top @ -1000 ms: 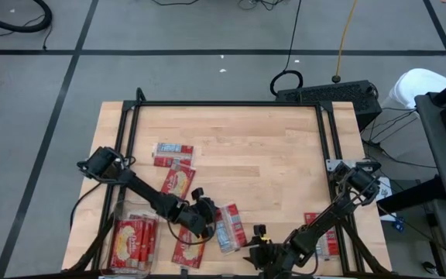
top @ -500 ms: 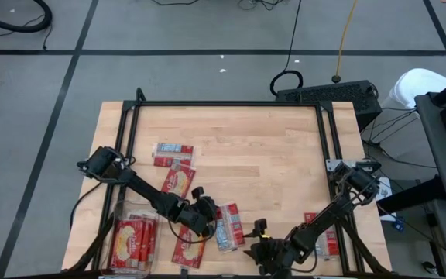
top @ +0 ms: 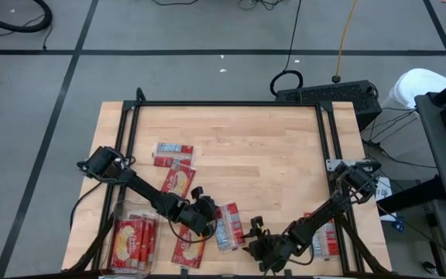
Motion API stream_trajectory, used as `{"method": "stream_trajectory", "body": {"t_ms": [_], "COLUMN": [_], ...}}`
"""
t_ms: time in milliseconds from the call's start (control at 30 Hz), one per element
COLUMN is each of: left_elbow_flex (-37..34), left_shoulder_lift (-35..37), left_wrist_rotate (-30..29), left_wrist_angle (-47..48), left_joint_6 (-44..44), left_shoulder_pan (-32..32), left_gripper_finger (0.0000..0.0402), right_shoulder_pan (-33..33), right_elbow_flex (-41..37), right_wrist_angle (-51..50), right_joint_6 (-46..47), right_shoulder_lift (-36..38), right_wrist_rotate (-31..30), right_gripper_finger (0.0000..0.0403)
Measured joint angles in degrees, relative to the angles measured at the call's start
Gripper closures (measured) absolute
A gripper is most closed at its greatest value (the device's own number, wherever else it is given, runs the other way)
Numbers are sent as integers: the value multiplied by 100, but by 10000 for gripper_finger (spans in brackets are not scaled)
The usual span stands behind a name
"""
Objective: Sort popcorn bags into baskets
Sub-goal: Put the popcorn bag into the transparent bin
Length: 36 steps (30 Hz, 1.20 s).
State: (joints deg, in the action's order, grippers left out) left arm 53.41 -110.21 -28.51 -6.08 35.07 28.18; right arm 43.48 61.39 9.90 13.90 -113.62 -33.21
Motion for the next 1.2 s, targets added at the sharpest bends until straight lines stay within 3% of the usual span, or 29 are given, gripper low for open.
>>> {"method": "stream_trajectory", "body": {"t_ms": [333, 600, 933, 1200], "left_elbow_flex": [-4, -4, -8, -4], "left_shoulder_lift": [0, 0, 652, 788], "left_wrist_rotate": [-1, -22, -96, -392], "left_wrist_angle": [5, 9, 23, -391], "left_joint_6": [70, 127, -223, -1161], "left_shoulder_pan": [-55, -57, 144, 819], "left_gripper_finger": [309, 309, 309, 309], "right_shoulder_pan": [-131, -249, -403, -667], "right_elbow_flex": [-2, -2, -2, -4], "right_wrist_angle": [-108, -104, 265, 422], "right_joint_6": [-85, -21, 39, 41], "right_shoulder_lift": [0, 0, 0, 29], "right_wrist_rotate": [29, 48, -24, -9], "right_gripper_finger": [296, 396, 402, 403]}}
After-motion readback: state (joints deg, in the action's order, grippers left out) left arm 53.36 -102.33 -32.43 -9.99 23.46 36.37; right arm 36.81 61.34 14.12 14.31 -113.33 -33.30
